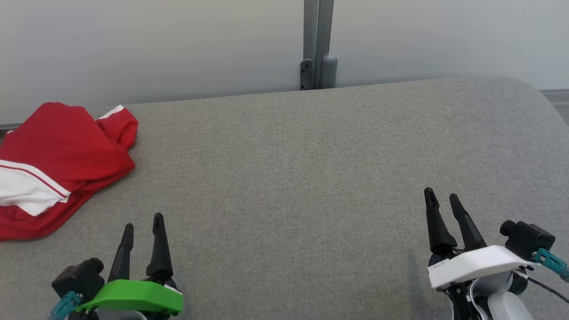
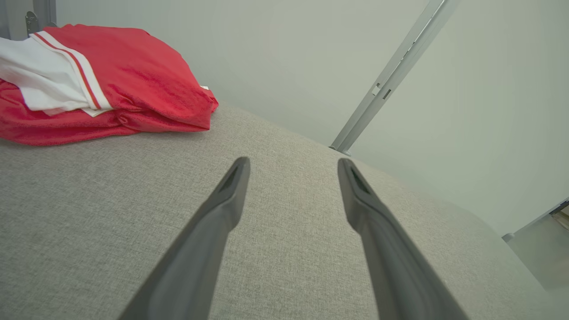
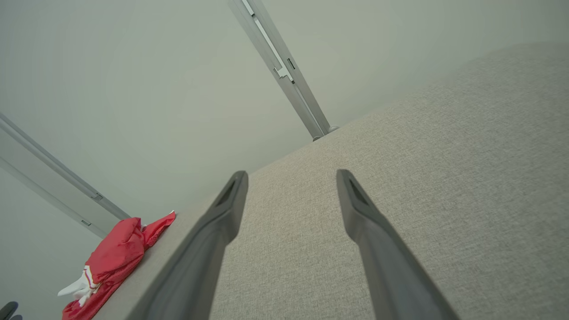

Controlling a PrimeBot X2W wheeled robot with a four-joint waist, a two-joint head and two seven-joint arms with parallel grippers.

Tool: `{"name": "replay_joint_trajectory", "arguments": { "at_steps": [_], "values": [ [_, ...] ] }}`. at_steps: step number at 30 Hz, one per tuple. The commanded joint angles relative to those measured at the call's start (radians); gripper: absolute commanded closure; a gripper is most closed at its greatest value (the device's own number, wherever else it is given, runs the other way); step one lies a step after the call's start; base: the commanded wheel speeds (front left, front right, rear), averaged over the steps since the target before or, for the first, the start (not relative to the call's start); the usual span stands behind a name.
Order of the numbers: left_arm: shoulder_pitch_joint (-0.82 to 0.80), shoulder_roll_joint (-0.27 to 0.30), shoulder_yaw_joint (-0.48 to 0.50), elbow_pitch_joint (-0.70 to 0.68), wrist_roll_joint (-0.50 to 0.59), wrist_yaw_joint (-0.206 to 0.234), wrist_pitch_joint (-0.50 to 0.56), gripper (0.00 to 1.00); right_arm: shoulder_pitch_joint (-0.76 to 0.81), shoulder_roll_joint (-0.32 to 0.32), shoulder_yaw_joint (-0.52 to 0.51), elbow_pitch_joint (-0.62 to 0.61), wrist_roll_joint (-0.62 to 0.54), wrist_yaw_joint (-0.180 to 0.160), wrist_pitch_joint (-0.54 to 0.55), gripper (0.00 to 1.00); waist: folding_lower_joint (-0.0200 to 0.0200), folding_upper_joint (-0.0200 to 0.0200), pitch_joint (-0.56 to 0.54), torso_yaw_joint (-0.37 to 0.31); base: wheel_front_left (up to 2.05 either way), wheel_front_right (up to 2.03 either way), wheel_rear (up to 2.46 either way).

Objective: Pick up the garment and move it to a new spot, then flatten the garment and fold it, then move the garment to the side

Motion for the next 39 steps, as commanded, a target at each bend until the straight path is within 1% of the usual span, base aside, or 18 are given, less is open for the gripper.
{"name": "replay_joint_trajectory", "arguments": {
  "at_steps": [1,22,39],
  "values": [
    [0.009,0.007,-0.003,-0.01,0.033,0.002,-0.012,0.0,0.003,-0.007,0.005,-0.015,-0.033,0.001,-0.012,0.0,0.0,0.0,0.0,0.0,0.0,0.0,0.0],
    [0.04,0.009,-0.029,0.008,0.247,0.011,-0.064,0.0,0.015,-0.009,0.033,-0.021,-0.265,0.001,-0.065,0.0,0.0,0.0,-0.003,0.0,0.0,0.0,0.0],
    [0.055,0.01,-0.041,0.014,0.354,0.015,-0.1,0.0,0.026,-0.01,0.047,-0.018,-0.397,0.001,-0.101,0.0,-0.0001,0.0,-0.005,0.0,0.0,0.0,0.0]
  ]
}}
